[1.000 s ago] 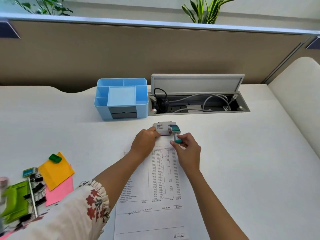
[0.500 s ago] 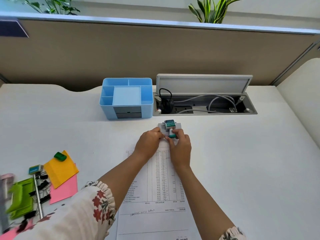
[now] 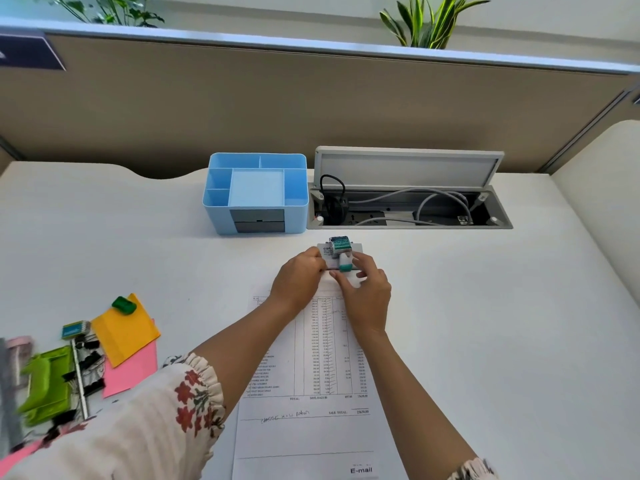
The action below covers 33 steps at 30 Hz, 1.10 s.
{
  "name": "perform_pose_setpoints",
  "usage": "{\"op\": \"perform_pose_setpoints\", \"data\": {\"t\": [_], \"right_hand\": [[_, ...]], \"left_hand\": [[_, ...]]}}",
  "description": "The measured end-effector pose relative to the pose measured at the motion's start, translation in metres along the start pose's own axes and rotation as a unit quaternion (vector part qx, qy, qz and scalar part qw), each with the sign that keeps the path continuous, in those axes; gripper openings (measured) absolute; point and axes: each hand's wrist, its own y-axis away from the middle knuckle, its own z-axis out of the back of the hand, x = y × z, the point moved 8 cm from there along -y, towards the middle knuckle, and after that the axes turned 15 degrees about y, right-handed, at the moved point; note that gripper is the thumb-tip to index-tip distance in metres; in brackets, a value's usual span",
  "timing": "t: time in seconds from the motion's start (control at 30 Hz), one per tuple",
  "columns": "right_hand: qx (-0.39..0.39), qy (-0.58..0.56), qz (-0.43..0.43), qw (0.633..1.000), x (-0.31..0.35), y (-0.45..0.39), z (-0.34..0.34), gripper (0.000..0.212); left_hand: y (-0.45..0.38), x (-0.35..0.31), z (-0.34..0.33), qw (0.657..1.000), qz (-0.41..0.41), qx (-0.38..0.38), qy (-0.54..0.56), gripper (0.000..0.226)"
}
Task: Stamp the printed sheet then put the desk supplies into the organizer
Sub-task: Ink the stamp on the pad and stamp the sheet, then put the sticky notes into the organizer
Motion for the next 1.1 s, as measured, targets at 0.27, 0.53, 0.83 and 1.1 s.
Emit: {"op": "perform_pose_setpoints", "data": {"t": [0.27,0.53,0.83,1.1], "right_hand": [[-0.021,-0.058,-0.051,0.997,-0.019,0.024,0.032,0.046],[-0.003,-0.095,-0.075,0.993,-0.037,0.061,0.056,0.035],[0.030,-0.116,-0.052,0.991,-0.025,0.113,0.052,0.027],[0.090,-0.133,-0.012,0.987,0.019,0.147,0.021,0.025]], "left_hand": [[0.037,0.017,0.014,0.995,0.056,-0.049,0.066,0.018],[0.089,0.035,0.036,0.995,0.065,-0.050,0.057,0.035],[0.159,0.041,0.063,0.988,0.099,-0.092,0.071,0.043],[0.226,0.074,0.095,0.967,0.149,-0.189,0.087,0.033]]}}
